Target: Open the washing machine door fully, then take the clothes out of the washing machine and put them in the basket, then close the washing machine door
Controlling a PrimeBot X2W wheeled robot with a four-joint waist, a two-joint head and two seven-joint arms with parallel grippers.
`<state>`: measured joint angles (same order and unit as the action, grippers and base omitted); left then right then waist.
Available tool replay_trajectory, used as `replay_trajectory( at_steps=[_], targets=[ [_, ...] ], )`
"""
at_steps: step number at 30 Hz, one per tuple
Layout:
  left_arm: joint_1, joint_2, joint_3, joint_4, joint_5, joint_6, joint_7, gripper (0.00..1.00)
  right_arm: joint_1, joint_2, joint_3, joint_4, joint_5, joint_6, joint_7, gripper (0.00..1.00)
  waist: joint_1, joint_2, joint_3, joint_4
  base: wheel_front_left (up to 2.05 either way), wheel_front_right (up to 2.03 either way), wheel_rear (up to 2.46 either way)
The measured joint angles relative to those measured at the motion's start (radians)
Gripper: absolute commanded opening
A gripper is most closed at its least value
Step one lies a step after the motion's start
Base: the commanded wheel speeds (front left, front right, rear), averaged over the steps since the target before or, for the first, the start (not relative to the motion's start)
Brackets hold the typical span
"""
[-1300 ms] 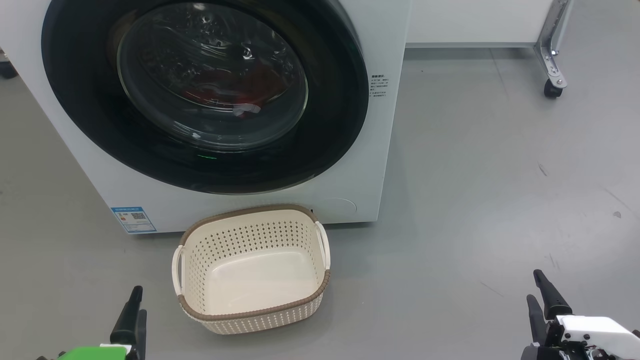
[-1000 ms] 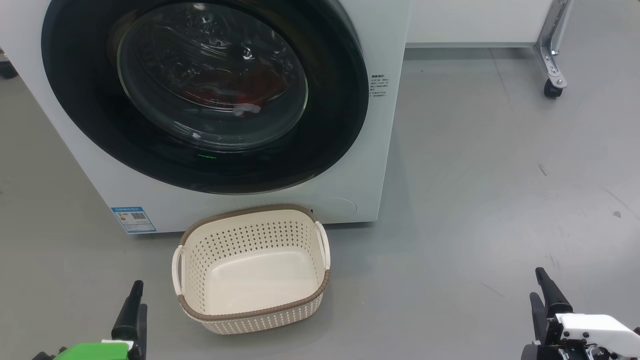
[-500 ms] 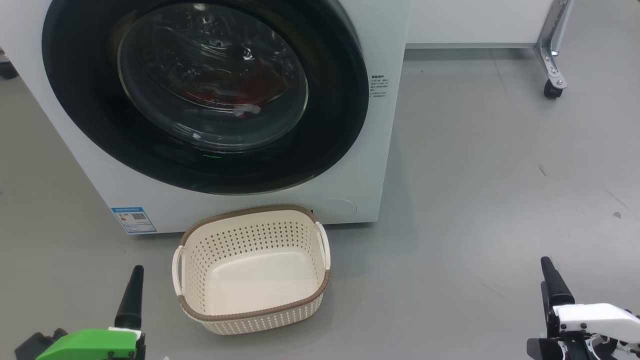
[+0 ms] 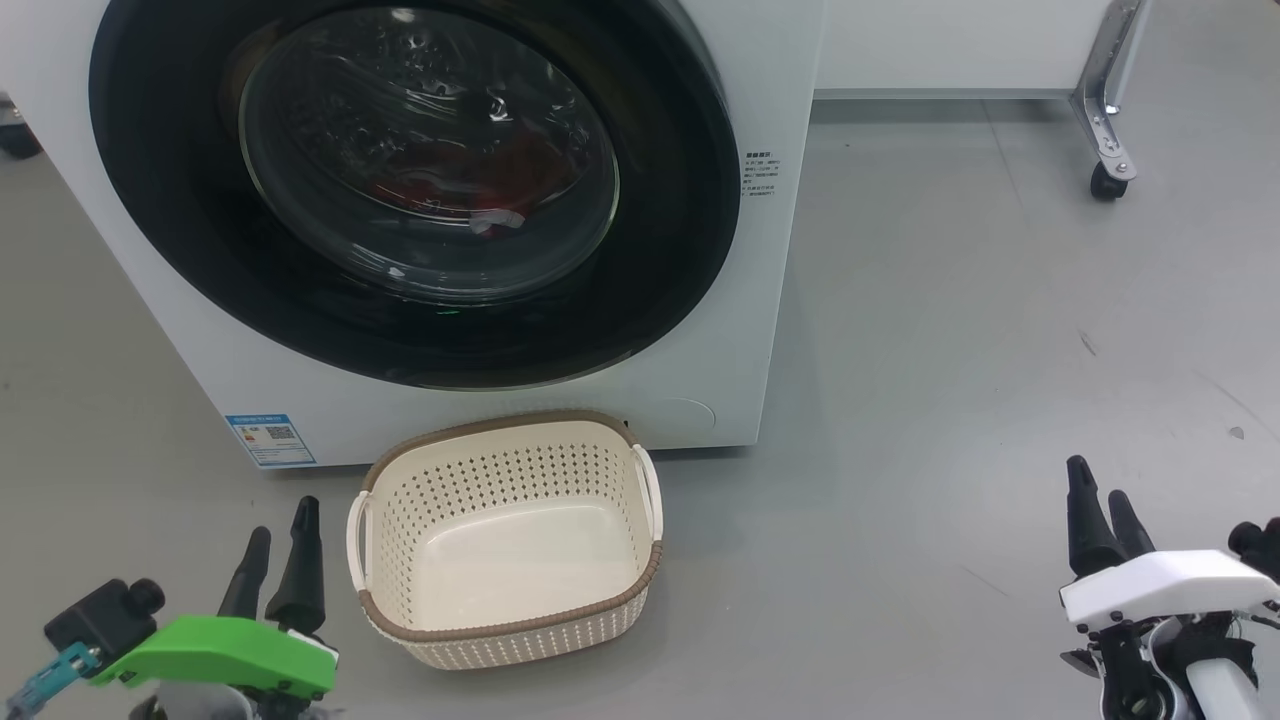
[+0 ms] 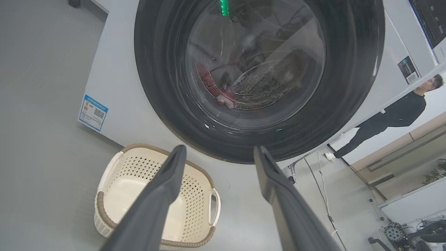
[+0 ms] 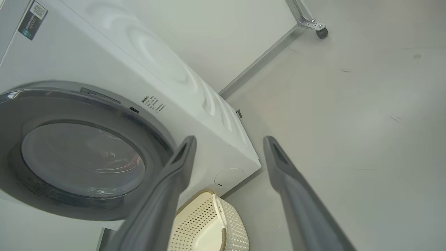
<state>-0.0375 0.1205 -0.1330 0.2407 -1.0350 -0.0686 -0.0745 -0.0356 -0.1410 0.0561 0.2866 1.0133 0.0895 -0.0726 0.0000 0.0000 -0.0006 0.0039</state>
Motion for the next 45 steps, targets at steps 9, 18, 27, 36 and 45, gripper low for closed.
replay_trajectory(
  at_steps=[9,18,27,36,45],
  targets=[
    [-0.008,0.014,-0.057,-0.01,0.159,0.039,-0.033,1.0,-0.002,-0.016,0.061,-0.006,-0.169,-0.023,-0.031,1.0,0.0,0.0,0.0,0.001,0.0,0.0,0.0],
    [-0.008,0.017,-0.096,-0.007,0.284,0.071,-0.061,1.0,-0.002,-0.017,0.103,-0.005,-0.291,-0.04,-0.064,1.0,0.0,0.0,0.0,-0.001,0.0,0.0,0.0],
    [-0.008,0.017,-0.121,-0.001,0.385,0.096,-0.089,1.0,-0.002,-0.017,0.132,-0.003,-0.395,-0.055,-0.091,1.0,0.0,0.0,0.0,-0.002,0.0,0.0,0.0],
    [-0.009,0.017,-0.15,-0.002,0.503,0.117,-0.121,1.0,-0.002,-0.017,0.152,0.0,-0.5,-0.066,-0.119,1.0,0.0,0.0,-0.001,-0.004,0.0,0.0,0.0],
    [-0.01,0.017,-0.177,0.005,0.605,0.135,-0.156,1.0,-0.003,-0.017,0.174,0.002,-0.62,-0.067,-0.155,1.0,0.0,0.0,-0.002,-0.004,0.0,0.0,0.0]
  ],
)
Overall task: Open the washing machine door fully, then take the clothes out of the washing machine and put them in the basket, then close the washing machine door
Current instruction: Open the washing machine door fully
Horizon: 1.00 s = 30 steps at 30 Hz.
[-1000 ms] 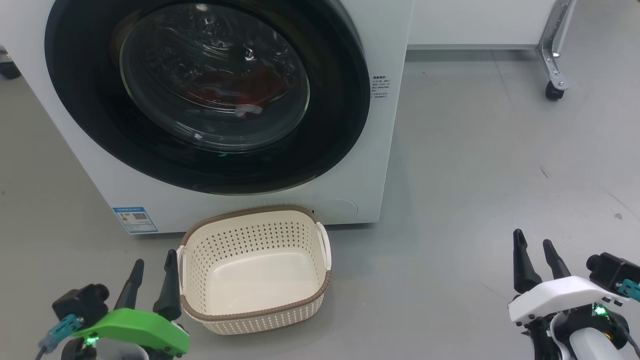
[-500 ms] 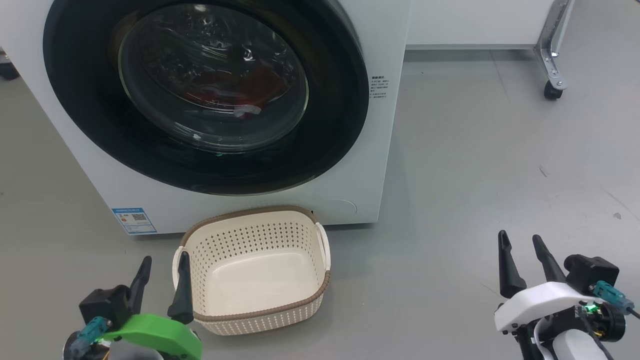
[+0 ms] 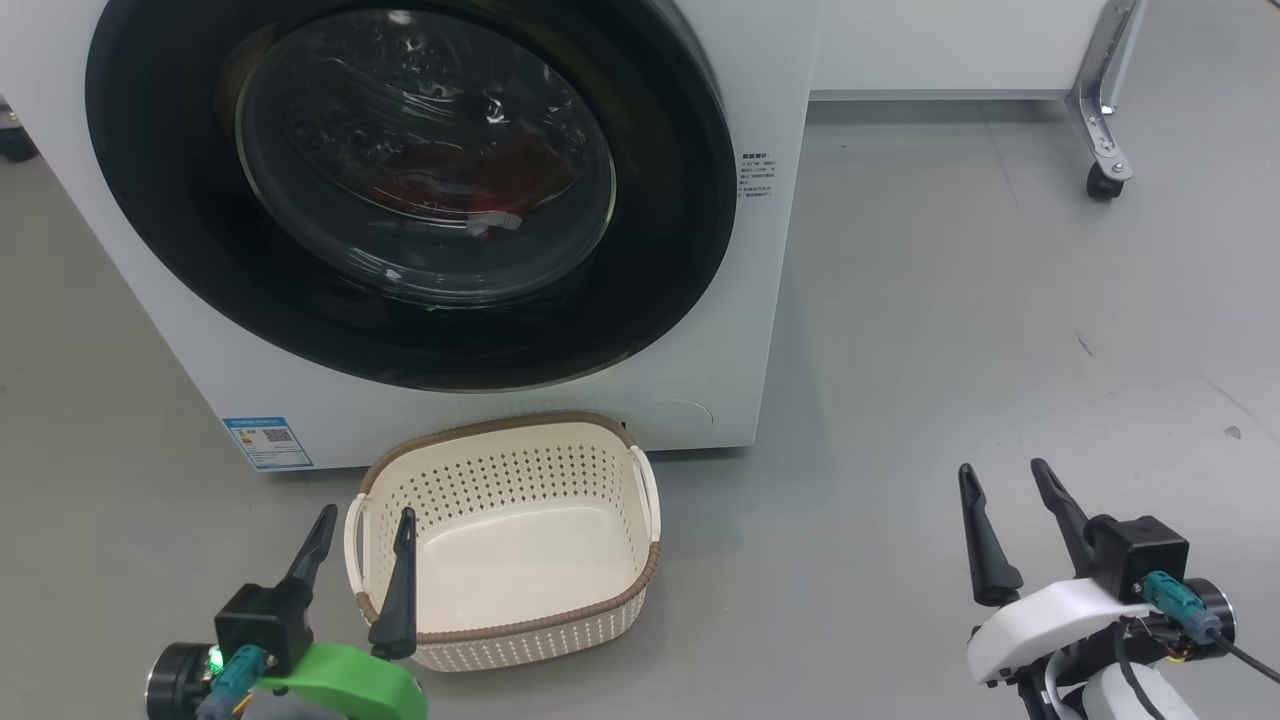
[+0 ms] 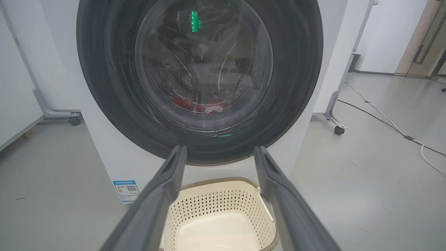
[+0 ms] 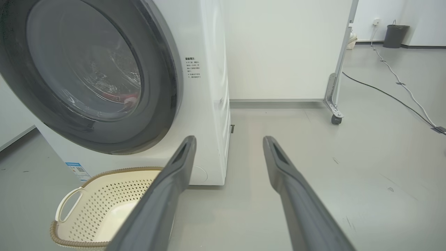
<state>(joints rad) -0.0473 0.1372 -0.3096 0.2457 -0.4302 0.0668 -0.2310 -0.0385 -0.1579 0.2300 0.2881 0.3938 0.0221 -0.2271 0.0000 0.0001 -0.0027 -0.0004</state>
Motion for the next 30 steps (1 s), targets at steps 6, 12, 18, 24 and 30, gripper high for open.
replay_trajectory(
  at_steps=[6,12,18,24,30],
  targets=[
    [-0.006,-0.002,-0.011,0.004,0.058,0.009,-0.018,1.0,-0.001,0.002,0.003,0.0,-0.066,-0.007,-0.019,1.0,0.0,0.0,0.0,0.0,0.0,0.0,0.0],
    [-0.01,-0.011,-0.007,0.016,0.053,0.009,-0.018,1.0,-0.001,0.013,-0.012,0.005,-0.073,-0.008,-0.02,1.0,0.0,0.0,-0.001,0.001,0.0,0.0,0.0],
    [-0.01,-0.016,0.001,0.029,0.053,0.009,-0.018,1.0,-0.001,0.025,-0.03,0.009,-0.072,-0.009,-0.02,1.0,0.0,0.0,0.0,0.001,0.0,0.0,0.0],
    [-0.01,-0.017,0.006,0.033,0.053,0.009,-0.018,1.0,0.0,0.032,-0.042,0.009,-0.072,-0.009,-0.02,1.0,0.0,0.0,0.001,0.0,0.0,0.0,0.0],
    [-0.01,-0.018,0.007,0.036,0.053,0.009,-0.018,1.0,0.0,0.035,-0.049,0.012,-0.074,-0.007,-0.02,1.0,0.0,0.0,0.0,0.0,0.0,0.0,0.0]
  ],
)
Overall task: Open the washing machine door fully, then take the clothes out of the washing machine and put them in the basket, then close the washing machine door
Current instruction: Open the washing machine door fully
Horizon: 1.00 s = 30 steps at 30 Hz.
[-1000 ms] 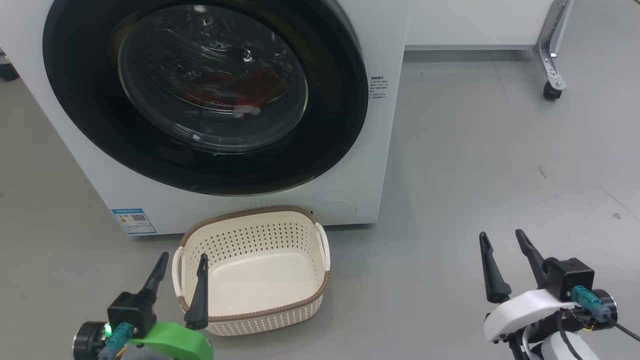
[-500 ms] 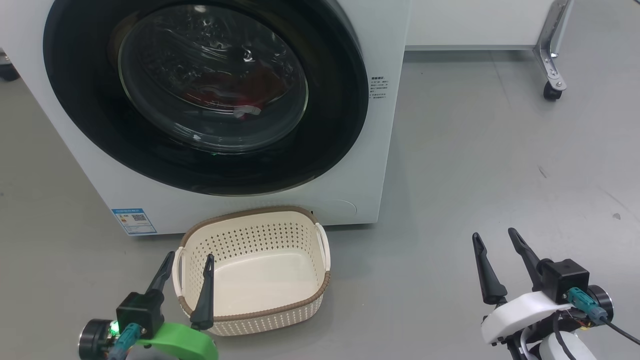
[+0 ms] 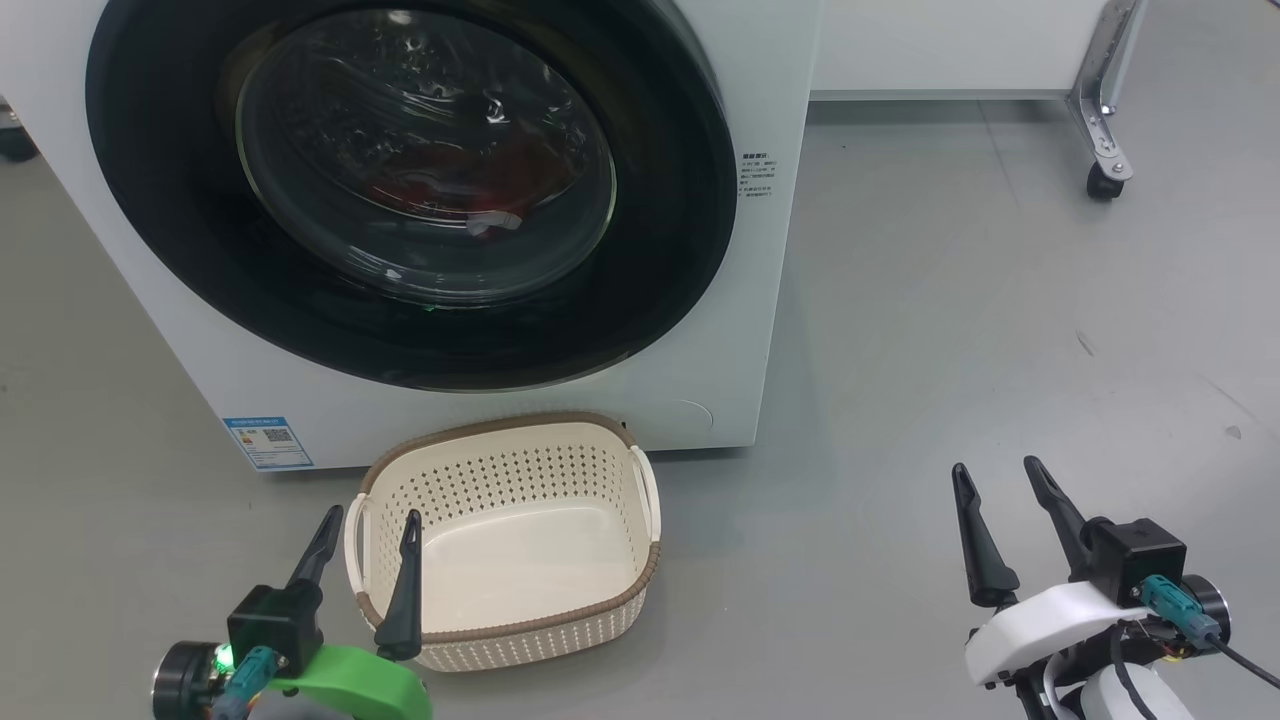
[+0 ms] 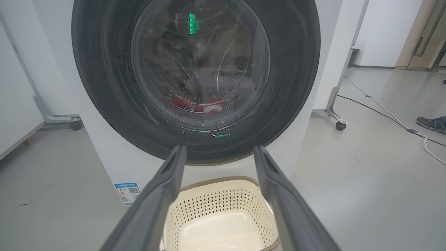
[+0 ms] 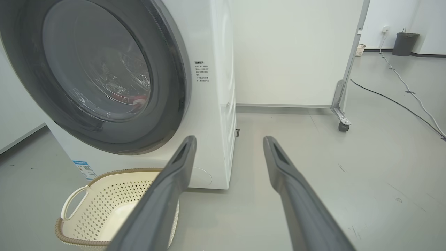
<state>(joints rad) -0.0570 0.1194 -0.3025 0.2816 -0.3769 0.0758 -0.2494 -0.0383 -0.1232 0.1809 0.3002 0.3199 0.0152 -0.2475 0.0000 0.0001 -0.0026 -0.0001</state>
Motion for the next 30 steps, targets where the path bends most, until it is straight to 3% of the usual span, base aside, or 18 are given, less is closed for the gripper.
replay_trajectory(
  at_steps=[3,4,5,20,30],
  targets=[
    [0.0,-0.001,0.0,0.001,0.0,0.0,0.0,1.0,0.001,0.002,-0.002,0.003,-0.001,0.001,0.0,1.0,0.0,-0.0001,-0.001,0.0,0.0,0.0,0.0],
    [0.0,-0.001,0.0,0.001,0.0,0.0,0.0,1.0,0.001,0.003,-0.003,0.004,-0.004,0.001,0.0,0.38,0.0,0.0,-0.001,0.0,0.0,0.0,0.0],
    [0.0,-0.002,0.001,0.002,0.0,0.0,0.0,1.0,0.001,0.004,-0.004,0.005,-0.006,0.002,0.0,0.0,0.0,0.0,-0.001,0.0,0.0,0.0,0.0],
    [-0.001,-0.005,0.005,0.007,0.0,0.0,0.0,1.0,-0.001,0.029,-0.037,-0.002,0.013,0.037,0.0,0.0,0.0,0.0,0.001,0.003,0.0,0.0,0.0],
    [-0.007,-0.009,0.005,-0.005,0.001,-0.001,0.0,1.0,-0.02,0.083,-0.13,0.015,0.353,0.091,0.0,0.0,0.0,0.0,0.029,0.008,0.0,0.0,0.0]
  ],
)
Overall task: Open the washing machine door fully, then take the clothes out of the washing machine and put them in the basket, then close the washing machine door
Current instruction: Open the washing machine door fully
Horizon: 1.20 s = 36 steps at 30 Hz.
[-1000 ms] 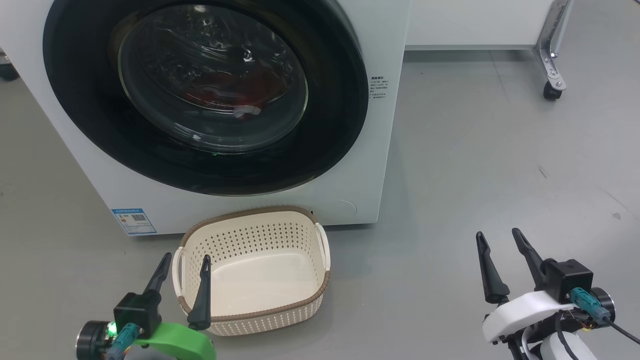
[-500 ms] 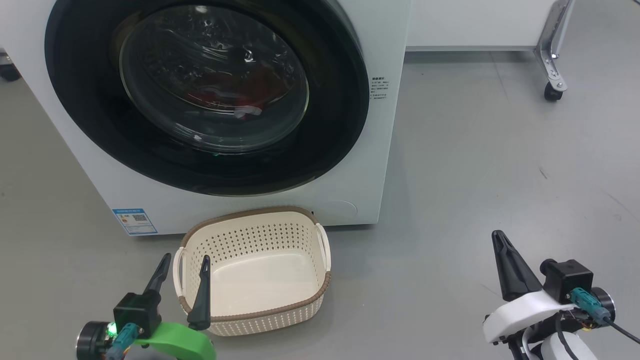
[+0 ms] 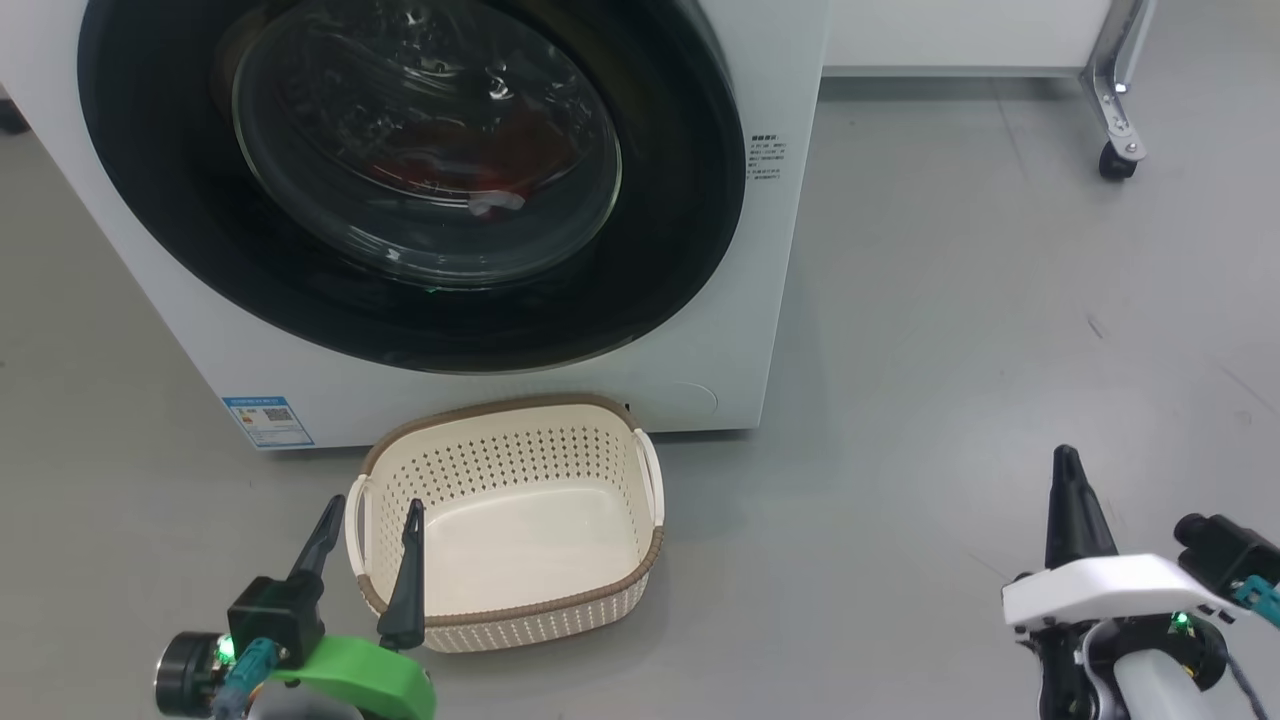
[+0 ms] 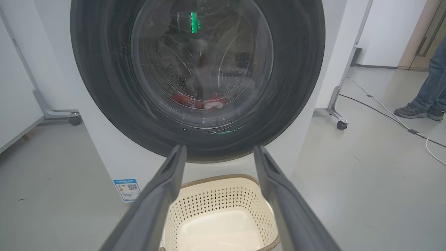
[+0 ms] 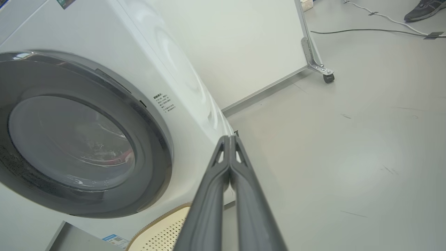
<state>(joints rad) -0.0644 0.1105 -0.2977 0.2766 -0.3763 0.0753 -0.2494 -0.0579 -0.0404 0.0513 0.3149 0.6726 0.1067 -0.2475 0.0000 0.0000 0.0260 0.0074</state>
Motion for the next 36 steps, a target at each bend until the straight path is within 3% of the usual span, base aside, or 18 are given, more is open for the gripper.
replay_trajectory(
  at_steps=[13,20,36],
  targets=[
    [-0.052,-0.008,-0.004,-0.047,0.018,-0.01,-0.003,1.0,-0.149,0.0,-0.065,-0.001,0.444,0.015,0.15,0.0,0.0,0.0,0.075,0.017,0.0,0.0,0.0],
    [-0.093,-0.019,-0.006,-0.084,0.027,-0.01,-0.003,1.0,-0.267,-0.002,-0.1,-0.009,0.616,0.015,0.252,0.0,0.0,0.0,0.132,0.035,0.0,0.0,0.0],
    [-0.198,-0.038,-0.017,-0.143,0.044,-0.019,-0.003,1.0,-0.584,-0.049,-0.149,0.022,0.727,0.003,0.407,0.0,0.0,0.0,0.304,0.094,0.0,0.0,0.0]
  ],
)
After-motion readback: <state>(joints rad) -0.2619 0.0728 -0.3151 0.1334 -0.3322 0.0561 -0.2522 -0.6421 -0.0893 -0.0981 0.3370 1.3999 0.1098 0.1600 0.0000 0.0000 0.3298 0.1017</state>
